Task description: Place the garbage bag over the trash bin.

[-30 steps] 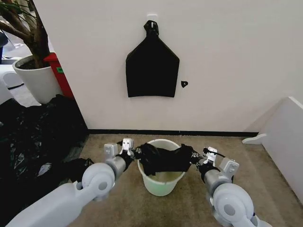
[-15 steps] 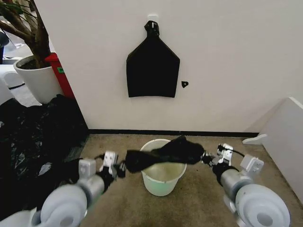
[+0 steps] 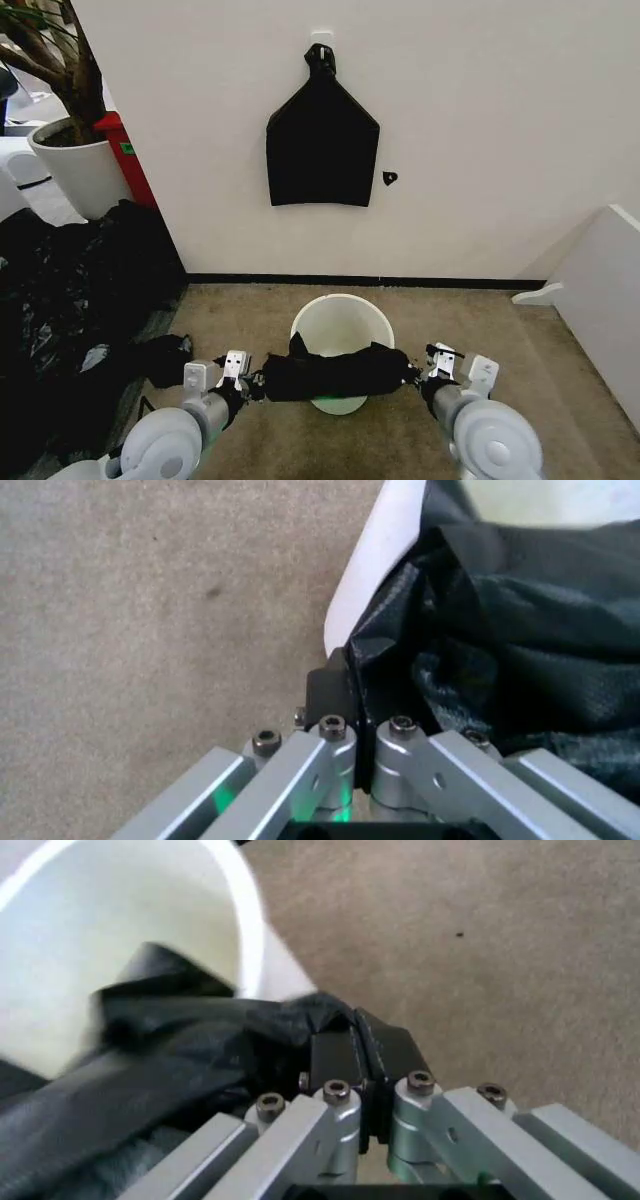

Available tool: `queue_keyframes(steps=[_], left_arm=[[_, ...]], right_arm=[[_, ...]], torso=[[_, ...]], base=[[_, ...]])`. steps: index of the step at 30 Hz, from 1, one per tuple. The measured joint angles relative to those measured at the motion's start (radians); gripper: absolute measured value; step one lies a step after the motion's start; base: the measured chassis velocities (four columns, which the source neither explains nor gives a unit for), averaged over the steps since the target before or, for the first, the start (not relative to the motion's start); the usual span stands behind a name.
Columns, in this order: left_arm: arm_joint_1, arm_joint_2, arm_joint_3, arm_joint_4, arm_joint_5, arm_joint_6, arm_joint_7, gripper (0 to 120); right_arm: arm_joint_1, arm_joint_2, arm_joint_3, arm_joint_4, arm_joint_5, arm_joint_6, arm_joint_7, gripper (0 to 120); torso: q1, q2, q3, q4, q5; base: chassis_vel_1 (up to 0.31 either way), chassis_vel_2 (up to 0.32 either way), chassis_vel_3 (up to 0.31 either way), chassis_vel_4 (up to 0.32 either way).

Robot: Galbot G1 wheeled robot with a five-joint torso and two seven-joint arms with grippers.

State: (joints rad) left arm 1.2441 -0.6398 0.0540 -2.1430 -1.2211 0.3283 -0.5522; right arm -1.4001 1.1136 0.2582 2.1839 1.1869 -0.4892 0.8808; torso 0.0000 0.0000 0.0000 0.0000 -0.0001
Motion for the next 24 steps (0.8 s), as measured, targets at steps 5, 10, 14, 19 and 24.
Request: queue_keyframes(steps=[5,10,14,19,24], left_arm=[[-0.011,-0.049,0.036,0.028,0.036,-0.009,0.003,0],[-0.032,-0.079,0.04,0.042,0.038,-0.014,0.007,0],[-0.077,-0.104,0.039,0.076,0.033,-0.021,0.008,0],[-0.11,-0.134,0.059,0.12,0.042,-0.031,0.009,0],[-0.118,-0.16,0.096,0.148,0.075,-0.043,0.014,0]], right_arm=[[0.006,0.022,0.01,-0.051,-0.044,0.02,-0.044,0],[0.009,0.029,0.022,-0.066,-0.065,0.033,-0.091,0],[0.011,0.037,0.022,-0.091,-0.092,0.04,-0.146,0],[0.008,0.048,0.022,-0.122,-0.124,0.053,-0.213,0],[0.0,0.053,0.037,-0.15,-0.146,0.059,-0.264,0]], torso=[[0.0,0.0,0.0,0.0,0.0001],[0.0,0.0,0.0,0.0,0.0001],[0.0,0.0,0.0,-0.0001,0.0001],[0.0,0.0,0.0,0.0,0.0002],[0.0,0.0,0.0,-0.0001,0.0002]], base=[[0.0,0.0,0.0,0.0],[0.0,0.0,0.0,0.0],[0.0,0.0,0.0,0.0],[0.0,0.0,0.0,0.0],[0.0,0.0,0.0,0.0]])
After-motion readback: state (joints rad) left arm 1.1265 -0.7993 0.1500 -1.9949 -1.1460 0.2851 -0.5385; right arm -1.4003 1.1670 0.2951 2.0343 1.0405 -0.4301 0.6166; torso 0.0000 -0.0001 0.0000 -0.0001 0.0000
